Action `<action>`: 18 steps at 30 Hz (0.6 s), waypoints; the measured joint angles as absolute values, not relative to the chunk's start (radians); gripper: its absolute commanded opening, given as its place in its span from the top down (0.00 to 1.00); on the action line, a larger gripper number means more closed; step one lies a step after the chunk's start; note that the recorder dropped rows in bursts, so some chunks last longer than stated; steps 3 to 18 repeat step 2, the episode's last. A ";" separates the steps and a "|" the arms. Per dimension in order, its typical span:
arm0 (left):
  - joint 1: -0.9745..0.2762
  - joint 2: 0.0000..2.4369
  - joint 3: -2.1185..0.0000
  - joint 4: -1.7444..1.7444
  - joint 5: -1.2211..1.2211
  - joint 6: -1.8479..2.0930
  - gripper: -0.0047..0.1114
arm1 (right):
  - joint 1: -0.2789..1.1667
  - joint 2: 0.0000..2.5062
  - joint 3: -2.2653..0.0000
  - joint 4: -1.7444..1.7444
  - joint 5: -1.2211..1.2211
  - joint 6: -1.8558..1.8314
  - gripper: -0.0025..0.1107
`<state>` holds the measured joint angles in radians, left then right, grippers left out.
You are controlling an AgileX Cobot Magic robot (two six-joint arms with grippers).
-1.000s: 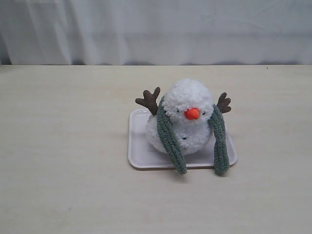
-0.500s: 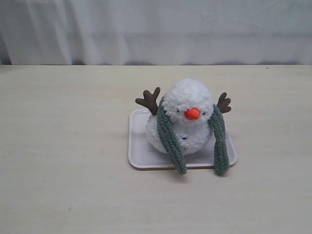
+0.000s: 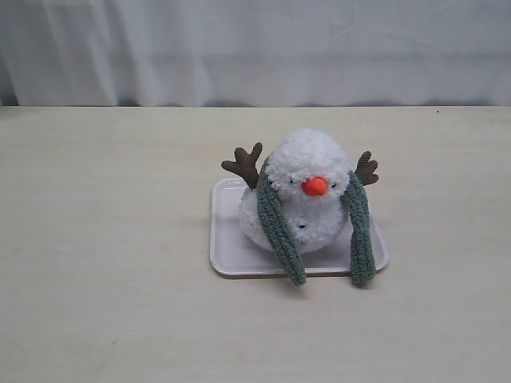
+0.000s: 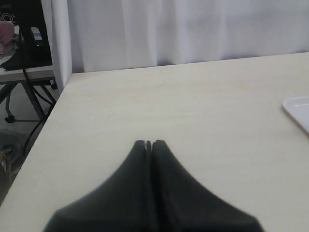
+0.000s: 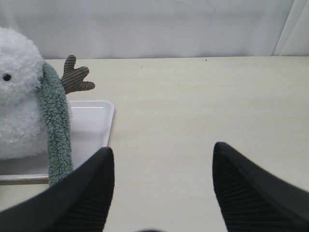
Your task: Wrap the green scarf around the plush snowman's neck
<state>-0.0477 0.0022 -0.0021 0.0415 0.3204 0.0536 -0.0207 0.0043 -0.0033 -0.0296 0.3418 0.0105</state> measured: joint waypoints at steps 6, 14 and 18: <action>-0.048 0.002 -0.002 0.042 0.320 0.054 0.96 | -0.021 0.004 -0.003 -0.030 0.342 0.011 0.48; -0.048 0.002 -0.002 0.042 0.320 0.054 0.96 | -0.021 0.004 -0.003 -0.030 0.342 0.011 0.48; -0.048 0.002 -0.002 0.042 0.320 0.054 0.96 | -0.021 0.004 -0.003 -0.030 0.342 0.011 0.48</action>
